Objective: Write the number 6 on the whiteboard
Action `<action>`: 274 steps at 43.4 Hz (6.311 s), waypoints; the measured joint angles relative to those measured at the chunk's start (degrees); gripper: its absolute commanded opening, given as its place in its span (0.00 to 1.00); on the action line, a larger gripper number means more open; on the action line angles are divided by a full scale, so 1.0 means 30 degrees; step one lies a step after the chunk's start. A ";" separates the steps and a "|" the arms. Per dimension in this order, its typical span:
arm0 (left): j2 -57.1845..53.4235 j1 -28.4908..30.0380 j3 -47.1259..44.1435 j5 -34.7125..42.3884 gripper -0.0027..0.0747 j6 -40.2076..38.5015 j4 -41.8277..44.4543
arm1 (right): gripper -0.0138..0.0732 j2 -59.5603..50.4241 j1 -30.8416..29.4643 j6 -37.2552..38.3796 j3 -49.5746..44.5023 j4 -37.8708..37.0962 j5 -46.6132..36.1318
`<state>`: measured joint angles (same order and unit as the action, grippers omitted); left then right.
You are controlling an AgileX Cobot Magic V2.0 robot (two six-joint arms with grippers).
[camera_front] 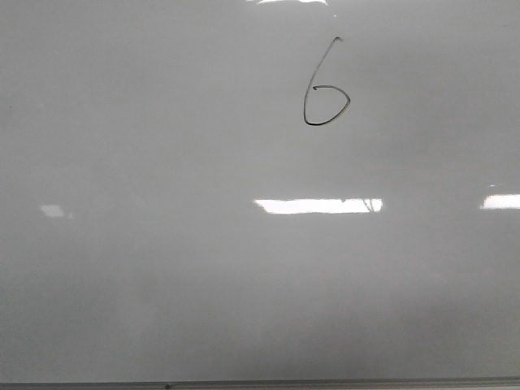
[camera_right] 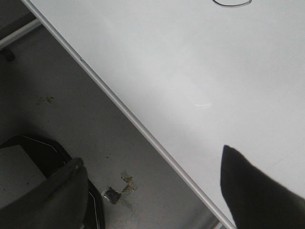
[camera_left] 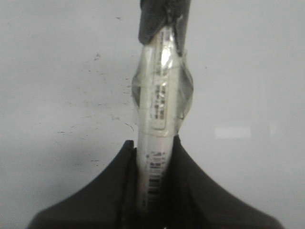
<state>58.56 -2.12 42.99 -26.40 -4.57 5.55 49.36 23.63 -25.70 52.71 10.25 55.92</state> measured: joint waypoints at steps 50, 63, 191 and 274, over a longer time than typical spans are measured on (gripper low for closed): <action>0.8523 0.0876 -0.2098 1.5032 0.23 -0.0080 -0.1309 | 0.84 0.0000 -0.0012 0.0065 0.0000 0.0000 0.0000; 0.8236 0.0787 -0.2098 1.4605 0.56 -0.0052 -0.0687 | 0.84 0.0000 -0.0012 0.0233 0.0000 0.0000 0.0000; -0.9013 0.0206 0.3242 -0.9972 0.01 0.6983 -0.6077 | 0.08 -0.5323 -0.0042 0.8902 -0.0071 -0.4372 0.2710; -1.9612 0.0191 -1.4430 0.7958 0.01 0.2581 -0.1850 | 0.08 -0.5323 -0.0055 0.9018 -0.0071 -0.4372 0.2697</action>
<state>-0.28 -1.55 -0.30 -2.52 3.17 0.00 33.39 23.47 1.35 52.50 -2.87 64.01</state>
